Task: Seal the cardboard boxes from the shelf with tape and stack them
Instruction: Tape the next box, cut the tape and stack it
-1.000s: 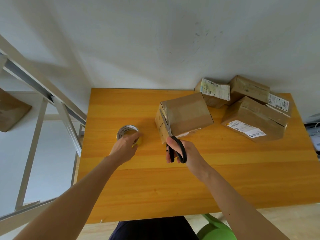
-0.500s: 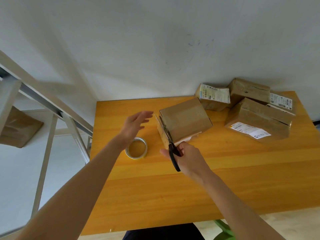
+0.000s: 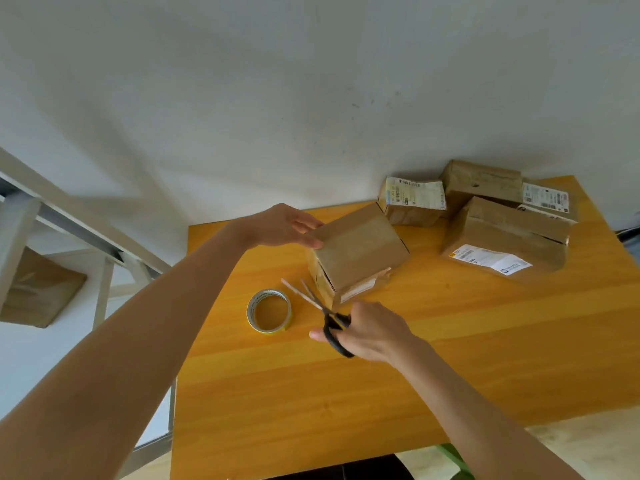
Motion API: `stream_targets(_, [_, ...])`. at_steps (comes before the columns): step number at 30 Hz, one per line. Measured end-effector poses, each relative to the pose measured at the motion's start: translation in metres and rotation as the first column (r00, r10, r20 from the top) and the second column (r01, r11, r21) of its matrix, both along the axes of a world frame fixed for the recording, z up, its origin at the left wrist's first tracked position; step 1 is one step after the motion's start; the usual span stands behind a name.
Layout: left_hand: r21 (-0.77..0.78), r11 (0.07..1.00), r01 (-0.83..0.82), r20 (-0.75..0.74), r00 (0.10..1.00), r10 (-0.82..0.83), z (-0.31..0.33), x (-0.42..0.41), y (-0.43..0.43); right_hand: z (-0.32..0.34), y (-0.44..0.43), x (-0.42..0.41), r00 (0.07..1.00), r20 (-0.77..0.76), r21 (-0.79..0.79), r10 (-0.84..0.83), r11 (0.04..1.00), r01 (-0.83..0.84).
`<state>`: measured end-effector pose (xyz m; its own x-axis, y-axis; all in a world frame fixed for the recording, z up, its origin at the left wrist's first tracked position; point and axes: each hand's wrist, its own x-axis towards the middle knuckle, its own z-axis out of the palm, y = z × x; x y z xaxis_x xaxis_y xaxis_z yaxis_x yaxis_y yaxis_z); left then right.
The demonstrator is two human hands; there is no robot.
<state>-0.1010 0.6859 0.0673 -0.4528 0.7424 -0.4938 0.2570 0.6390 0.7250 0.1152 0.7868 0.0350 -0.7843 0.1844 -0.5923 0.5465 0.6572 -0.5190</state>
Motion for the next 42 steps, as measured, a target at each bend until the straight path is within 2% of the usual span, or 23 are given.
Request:
stream_targets(3, [0.014, 1.000, 0.012, -0.013, 1.000, -0.012, 0.000, 0.005, 0.004, -0.024, -0.004, 0.016, 0.998, 0.057, 0.060, -0.013, 0.998, 0.009])
stream_targets(9, [0.174, 0.980, -0.099, 0.045, 0.995, 0.093, -0.012, 0.030, -0.001, -0.072, -0.001, 0.046, 1.000, 0.003, 0.336, 0.001, 0.942, -0.002])
stream_targets(13, [0.194, 0.976, -0.095, 0.079, 0.994, 0.081, -0.029, 0.058, -0.004, -0.098, 0.002, 0.059, 0.998, 0.054, 0.358, 0.033, 0.932, -0.050])
stream_targets(17, [0.230, 0.967, -0.109, 0.094, 0.992, 0.090, -0.033, 0.059, -0.003, -0.111, 0.004, 0.066, 0.999, 0.031, 0.345, 0.040, 0.937, -0.048])
stream_targets(23, [0.251, 0.950, -0.185, 0.113, 0.980, 0.162, -0.038, 0.059, -0.004, -0.117, 0.007, 0.068, 0.980, 0.012, 0.457, 0.199, 0.870, -0.183])
stream_targets(28, [0.333, 0.843, -0.423, 0.141, 0.906, 0.399, -0.050, 0.089, -0.002, -0.121, 0.010, 0.072, 0.960, 0.038, 0.470, 0.278, 0.842, -0.263])
stream_targets(34, [0.419, 0.694, -0.585, 0.216, 0.807, 0.550, -0.057, 0.118, 0.014, -0.108, 0.024, 0.072, 0.933, 0.034, 0.450, 0.358, 0.828, -0.334])
stream_targets(35, [0.427, 0.660, -0.618, 0.240, 0.781, 0.576, -0.055, 0.121, 0.019, -0.100, 0.025, 0.070, 0.933, -0.001, 0.463, 0.359, 0.827, -0.317])
stream_targets(37, [0.439, 0.612, -0.658, 0.243, 0.743, 0.624, -0.051, 0.126, 0.027, -0.079, 0.028, 0.063, 0.898, -0.204, 0.557, 0.389, 0.801, -0.220])
stream_targets(39, [0.442, 0.589, -0.676, 0.222, 0.719, 0.658, -0.049, 0.129, 0.033, -0.066, 0.033, 0.056, 0.779, -0.504, 0.610, 0.372, 0.792, 0.016])
stream_targets(40, [0.437, 0.572, -0.694, 0.237, 0.702, 0.671, -0.049, 0.131, 0.035, -0.058, 0.033, 0.048, 0.694, -0.641, 0.571, 0.327, 0.808, 0.147])
stream_targets(42, [0.405, 0.539, -0.739, 0.298, 0.664, 0.686, -0.051, 0.133, 0.038, -0.041, 0.039, 0.029, 0.581, -0.802, 0.390, 0.139, 0.859, 0.332])
